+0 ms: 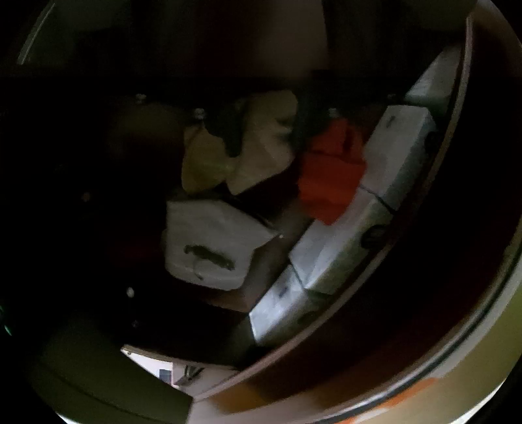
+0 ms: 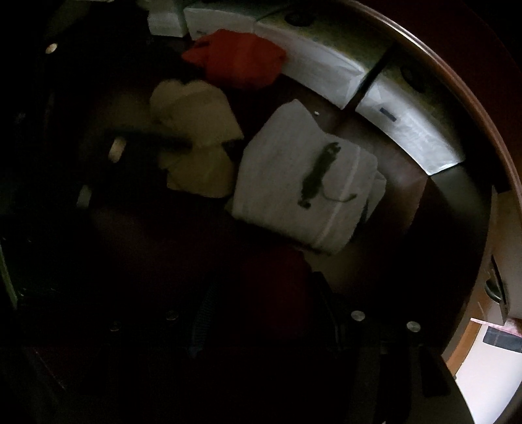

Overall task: Take underwear out of drawer
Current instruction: 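Reach left gripper to beige garment while right gripper reaches another dark red sock, then close left gripper on beige garment while right gripper closes on dark red sock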

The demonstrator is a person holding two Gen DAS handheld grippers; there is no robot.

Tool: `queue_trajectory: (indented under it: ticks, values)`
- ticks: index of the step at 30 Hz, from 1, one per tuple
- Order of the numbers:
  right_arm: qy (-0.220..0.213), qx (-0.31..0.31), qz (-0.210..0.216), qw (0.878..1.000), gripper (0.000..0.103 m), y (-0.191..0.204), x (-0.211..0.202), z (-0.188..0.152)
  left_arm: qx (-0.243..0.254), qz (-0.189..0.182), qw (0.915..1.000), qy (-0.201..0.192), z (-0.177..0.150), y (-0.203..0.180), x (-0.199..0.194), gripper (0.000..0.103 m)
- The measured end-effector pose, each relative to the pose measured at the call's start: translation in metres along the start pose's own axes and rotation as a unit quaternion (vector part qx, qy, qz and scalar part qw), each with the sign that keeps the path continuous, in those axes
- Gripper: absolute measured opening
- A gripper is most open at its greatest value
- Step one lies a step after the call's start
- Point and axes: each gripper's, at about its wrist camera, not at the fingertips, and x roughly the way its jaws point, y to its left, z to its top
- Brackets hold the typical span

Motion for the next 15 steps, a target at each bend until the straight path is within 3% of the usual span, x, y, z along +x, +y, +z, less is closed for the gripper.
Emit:
queue_trajectory:
  ticks: [5, 15]
  values:
    - [-0.016, 0.007, 0.03, 0.999, 0.044, 0.003, -0.004, 0.002, -0.023, -0.013, 0.9996, -0.01, -0.009, 0.011, -0.015, 0.023]
    - [-0.057, 0.011, 0.063, 0.996, 0.043, 0.006, -0.02, -0.001, -0.096, -0.023, 0.995, -0.017, -0.025, 0.048, -0.028, 0.023]
